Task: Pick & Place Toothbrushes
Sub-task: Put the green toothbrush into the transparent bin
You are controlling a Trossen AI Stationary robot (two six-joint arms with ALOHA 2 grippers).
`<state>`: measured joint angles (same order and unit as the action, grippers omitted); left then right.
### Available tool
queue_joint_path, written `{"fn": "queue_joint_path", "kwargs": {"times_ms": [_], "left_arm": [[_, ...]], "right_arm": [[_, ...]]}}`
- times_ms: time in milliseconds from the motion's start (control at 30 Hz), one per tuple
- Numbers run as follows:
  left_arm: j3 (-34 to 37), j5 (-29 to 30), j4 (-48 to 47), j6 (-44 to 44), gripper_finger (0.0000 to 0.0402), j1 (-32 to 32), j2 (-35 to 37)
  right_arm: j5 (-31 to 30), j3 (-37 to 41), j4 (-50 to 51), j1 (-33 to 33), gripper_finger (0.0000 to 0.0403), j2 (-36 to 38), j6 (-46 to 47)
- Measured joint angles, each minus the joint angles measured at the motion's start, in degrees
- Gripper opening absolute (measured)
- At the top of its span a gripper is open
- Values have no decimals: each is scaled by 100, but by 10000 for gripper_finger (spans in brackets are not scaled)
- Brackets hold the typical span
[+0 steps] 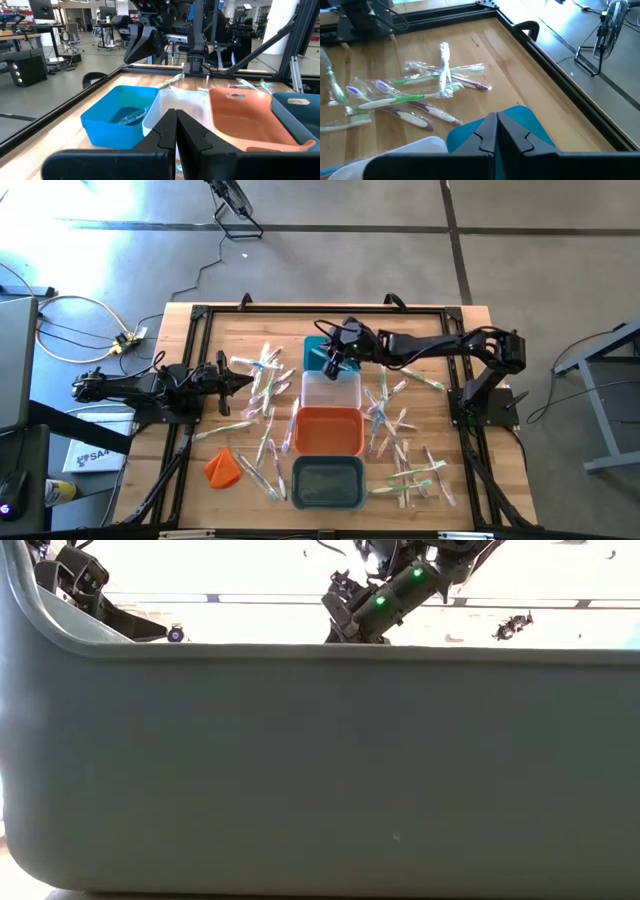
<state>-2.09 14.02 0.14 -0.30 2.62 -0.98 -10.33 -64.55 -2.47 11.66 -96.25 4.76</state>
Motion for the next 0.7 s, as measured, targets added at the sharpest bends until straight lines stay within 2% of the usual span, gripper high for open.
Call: {"fn": "queue_joint_path", "kwargs": {"times_ms": [433, 700], "left_arm": [[0, 0, -2, 0, 1, 0, -1], [1, -2, -7, 0, 1, -1, 1]], "right_arm": [[-20, 0, 7, -252, 4, 1, -49], [-186, 0, 275, -275, 4, 322, -72]]}}
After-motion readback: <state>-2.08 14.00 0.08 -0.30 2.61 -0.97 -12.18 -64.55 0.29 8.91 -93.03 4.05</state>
